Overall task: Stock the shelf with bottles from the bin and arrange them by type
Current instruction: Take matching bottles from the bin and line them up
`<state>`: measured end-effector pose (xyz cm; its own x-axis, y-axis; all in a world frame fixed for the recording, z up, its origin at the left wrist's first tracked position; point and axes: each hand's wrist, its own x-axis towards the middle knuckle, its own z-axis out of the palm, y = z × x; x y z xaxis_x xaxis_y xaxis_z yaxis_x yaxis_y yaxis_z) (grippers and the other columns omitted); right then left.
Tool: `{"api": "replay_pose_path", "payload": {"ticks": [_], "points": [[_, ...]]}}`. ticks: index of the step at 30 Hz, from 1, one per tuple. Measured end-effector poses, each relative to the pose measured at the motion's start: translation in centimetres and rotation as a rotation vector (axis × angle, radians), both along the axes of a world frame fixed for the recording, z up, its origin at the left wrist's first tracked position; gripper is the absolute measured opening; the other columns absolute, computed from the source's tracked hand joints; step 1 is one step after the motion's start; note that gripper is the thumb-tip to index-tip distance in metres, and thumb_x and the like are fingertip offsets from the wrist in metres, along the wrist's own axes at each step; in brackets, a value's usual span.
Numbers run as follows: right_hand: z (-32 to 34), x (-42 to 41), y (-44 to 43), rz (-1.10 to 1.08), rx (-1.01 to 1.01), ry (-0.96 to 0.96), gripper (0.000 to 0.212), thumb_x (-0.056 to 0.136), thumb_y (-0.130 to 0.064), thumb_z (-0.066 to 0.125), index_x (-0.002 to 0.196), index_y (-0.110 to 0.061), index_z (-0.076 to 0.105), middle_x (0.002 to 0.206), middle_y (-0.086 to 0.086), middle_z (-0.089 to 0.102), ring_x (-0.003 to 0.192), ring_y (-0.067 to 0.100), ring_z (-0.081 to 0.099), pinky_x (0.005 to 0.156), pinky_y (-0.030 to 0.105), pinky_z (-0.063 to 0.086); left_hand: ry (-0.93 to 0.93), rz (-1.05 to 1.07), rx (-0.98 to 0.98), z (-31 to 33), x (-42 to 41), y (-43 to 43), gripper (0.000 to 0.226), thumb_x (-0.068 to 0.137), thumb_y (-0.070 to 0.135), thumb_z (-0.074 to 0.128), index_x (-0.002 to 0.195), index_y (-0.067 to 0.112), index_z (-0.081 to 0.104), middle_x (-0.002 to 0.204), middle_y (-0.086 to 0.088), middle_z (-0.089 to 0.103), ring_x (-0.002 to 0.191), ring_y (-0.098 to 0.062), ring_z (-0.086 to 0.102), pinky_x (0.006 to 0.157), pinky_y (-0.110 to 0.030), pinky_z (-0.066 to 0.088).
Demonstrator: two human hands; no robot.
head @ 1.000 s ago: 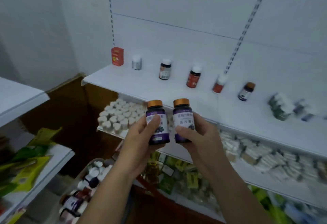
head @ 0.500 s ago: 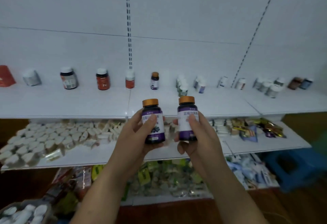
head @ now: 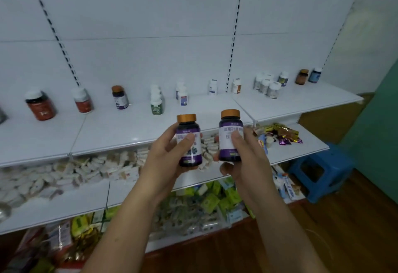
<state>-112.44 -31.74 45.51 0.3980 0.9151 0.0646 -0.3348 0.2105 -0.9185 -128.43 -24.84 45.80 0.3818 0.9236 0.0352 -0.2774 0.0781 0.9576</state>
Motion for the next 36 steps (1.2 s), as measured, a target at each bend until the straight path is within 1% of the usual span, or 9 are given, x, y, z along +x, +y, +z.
{"api": "replay_pose_path", "payload": {"ticks": [6, 9, 12, 17, 20, 25, 29, 32, 36], "points": [[-1.0, -1.1, 4.3, 0.069, -0.007, -0.071, 0.036, 0.1, -0.031, 0.061, 0.137, -0.028, 0.059, 0.111, 0.007, 0.077, 0.086, 0.027, 0.075, 0.068, 0.038, 0.06, 0.035, 0.095, 0.018, -0.2, -0.9, 2.6, 0.038, 0.101, 0.019, 0.064, 0.138, 0.021, 0.063, 0.119, -0.01, 0.078, 0.109, -0.033, 0.075, 0.091, -0.049, 0.061], [-1.5, -3.0, 7.6, 0.093, -0.025, -0.135, 0.05, 0.092, -0.041, 0.063, 0.14, -0.03, 0.058, 0.116, -0.002, 0.077, 0.105, 0.021, 0.075, 0.09, 0.047, 0.061, 0.097, 0.167, 0.054, -0.7, -3.0, 4.5, 0.037, 0.103, 0.018, 0.065, 0.139, 0.025, 0.062, 0.117, -0.004, 0.079, 0.109, -0.027, 0.076, 0.087, -0.044, 0.062], [-2.1, -5.3, 11.1, 0.138, -0.037, -0.181, 0.052, 0.091, -0.043, 0.065, 0.141, -0.032, 0.057, 0.116, -0.002, 0.078, 0.109, 0.018, 0.074, 0.097, 0.048, 0.059, 0.156, 0.235, 0.079, -1.5, -5.6, 7.4, 0.039, 0.102, 0.018, 0.066, 0.139, 0.029, 0.061, 0.12, 0.0, 0.078, 0.112, -0.022, 0.075, 0.094, -0.046, 0.061], [-3.5, -9.7, 18.4, 0.213, -0.049, -0.283, 0.043, 0.1, -0.028, 0.067, 0.142, -0.028, 0.056, 0.112, -0.01, 0.078, 0.106, 0.009, 0.074, 0.089, 0.031, 0.061, 0.242, 0.327, 0.145, -3.2, -10.2, 14.2, 0.039, 0.101, 0.023, 0.069, 0.137, 0.034, 0.06, 0.118, 0.001, 0.078, 0.112, -0.021, 0.074, 0.099, -0.049, 0.059], [-4.5, -12.5, 23.5, 0.218, -0.073, -0.341, 0.039, 0.1, -0.027, 0.068, 0.137, -0.031, 0.058, 0.114, -0.006, 0.077, 0.103, 0.01, 0.074, 0.085, 0.03, 0.061, 0.336, 0.376, 0.197, -4.3, -13.0, 19.4, 0.039, 0.1, 0.023, 0.071, 0.136, 0.035, 0.058, 0.108, 0.004, 0.078, 0.101, -0.015, 0.076, 0.089, -0.038, 0.062], [-6.6, -16.0, 32.0, 0.157, -0.105, -0.501, 0.039, 0.099, -0.023, 0.069, 0.13, -0.042, 0.054, 0.122, -0.01, 0.069, 0.103, 0.005, 0.07, 0.085, 0.024, 0.057, 0.451, 0.381, 0.233, -6.7, -16.2, 27.9, 0.046, 0.098, 0.017, 0.073, 0.136, 0.034, 0.056, 0.12, 0.017, 0.069, 0.101, -0.001, 0.07, 0.081, -0.019, 0.061], [-8.3, -17.0, 36.3, 0.108, -0.138, -0.556, 0.042, 0.099, -0.021, 0.069, 0.135, -0.036, 0.052, 0.125, -0.013, 0.065, 0.111, 0.006, 0.066, 0.086, 0.018, 0.054, 0.457, 0.362, 0.218, -8.7, -17.5, 32.7, 0.047, 0.097, 0.016, 0.074, 0.137, 0.032, 0.056, 0.12, 0.016, 0.069, 0.101, -0.004, 0.072, 0.08, -0.023, 0.062], [-9.1, -17.3, 38.1, 0.097, -0.148, -0.594, 0.043, 0.099, -0.018, 0.069, 0.135, -0.034, 0.051, 0.124, -0.019, 0.063, 0.108, -0.011, 0.061, 0.082, 0.005, 0.049, 0.481, 0.354, 0.21, -9.9, -17.5, 35.4, 0.049, 0.096, 0.017, 0.075, 0.137, 0.034, 0.055, 0.119, 0.019, 0.067, 0.104, -0.001, 0.069, 0.083, -0.021, 0.058], [-10.1, -17.6, 40.1, 0.113, -0.142, -0.625, 0.045, 0.099, -0.012, 0.068, 0.136, -0.031, 0.051, 0.126, -0.023, 0.061, 0.107, -0.021, 0.056, 0.083, 0.002, 0.045, 0.479, 0.369, 0.187, -10.5, -16.8, 38.3, 0.052, 0.092, 0.008, 0.076, 0.136, 0.027, 0.056, 0.12, 0.011, 0.07, 0.107, -0.007, 0.069, 0.095, -0.039, 0.06]]}}
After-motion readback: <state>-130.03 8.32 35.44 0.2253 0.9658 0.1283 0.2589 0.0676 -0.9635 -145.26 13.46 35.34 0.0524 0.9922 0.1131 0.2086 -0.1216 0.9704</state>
